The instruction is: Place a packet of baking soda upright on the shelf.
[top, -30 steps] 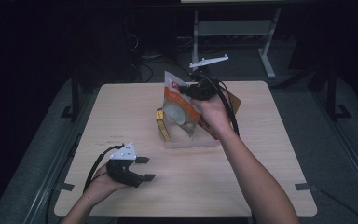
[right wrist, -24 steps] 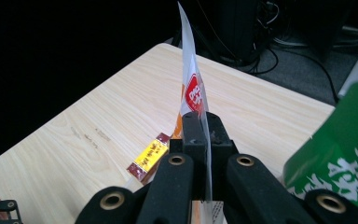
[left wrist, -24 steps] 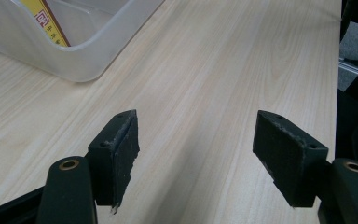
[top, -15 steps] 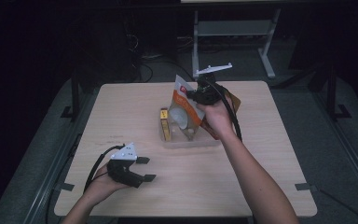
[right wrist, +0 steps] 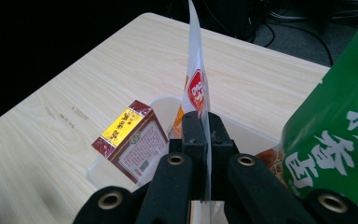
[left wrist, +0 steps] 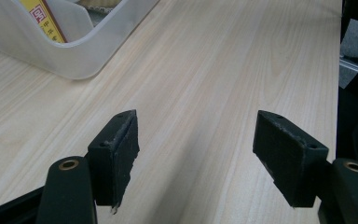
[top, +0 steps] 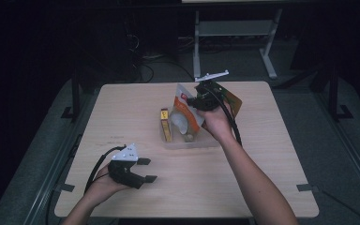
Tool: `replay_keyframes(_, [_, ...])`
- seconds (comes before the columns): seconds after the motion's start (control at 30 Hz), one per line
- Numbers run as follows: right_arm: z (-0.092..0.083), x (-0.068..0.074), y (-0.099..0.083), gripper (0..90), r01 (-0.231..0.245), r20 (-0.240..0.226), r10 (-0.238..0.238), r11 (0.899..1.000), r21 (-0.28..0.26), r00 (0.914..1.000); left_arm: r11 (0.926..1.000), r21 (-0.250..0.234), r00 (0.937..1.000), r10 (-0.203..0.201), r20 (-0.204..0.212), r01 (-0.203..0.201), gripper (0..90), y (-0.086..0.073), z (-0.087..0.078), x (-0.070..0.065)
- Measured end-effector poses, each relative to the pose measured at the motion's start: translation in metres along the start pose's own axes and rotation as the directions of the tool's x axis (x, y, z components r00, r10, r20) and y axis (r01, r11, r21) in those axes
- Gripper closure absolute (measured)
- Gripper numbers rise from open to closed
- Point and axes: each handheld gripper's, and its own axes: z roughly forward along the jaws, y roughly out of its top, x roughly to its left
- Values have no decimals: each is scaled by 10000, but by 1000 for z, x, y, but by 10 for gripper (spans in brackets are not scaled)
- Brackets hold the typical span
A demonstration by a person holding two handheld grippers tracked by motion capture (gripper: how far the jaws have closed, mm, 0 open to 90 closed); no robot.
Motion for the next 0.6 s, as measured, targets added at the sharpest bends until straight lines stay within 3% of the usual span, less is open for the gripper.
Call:
replay_keyframes(0.3, [4,-3,-2,864,-47,-111,49,9999,161,9999,9999,61,9999,118,56,-118,293,0,2,-1])
replay_keyframes(0.4, [7,-4,-4,728,-28,-195,34,9995,321,9998,9998,76,9999,155,76,-156,290,0,3,-2])
replay_keyframes(0.6, [4,-6,-6,579,-71,-364,82,9996,283,9993,9997,74,9997,245,73,-245,284,-1,4,-2])
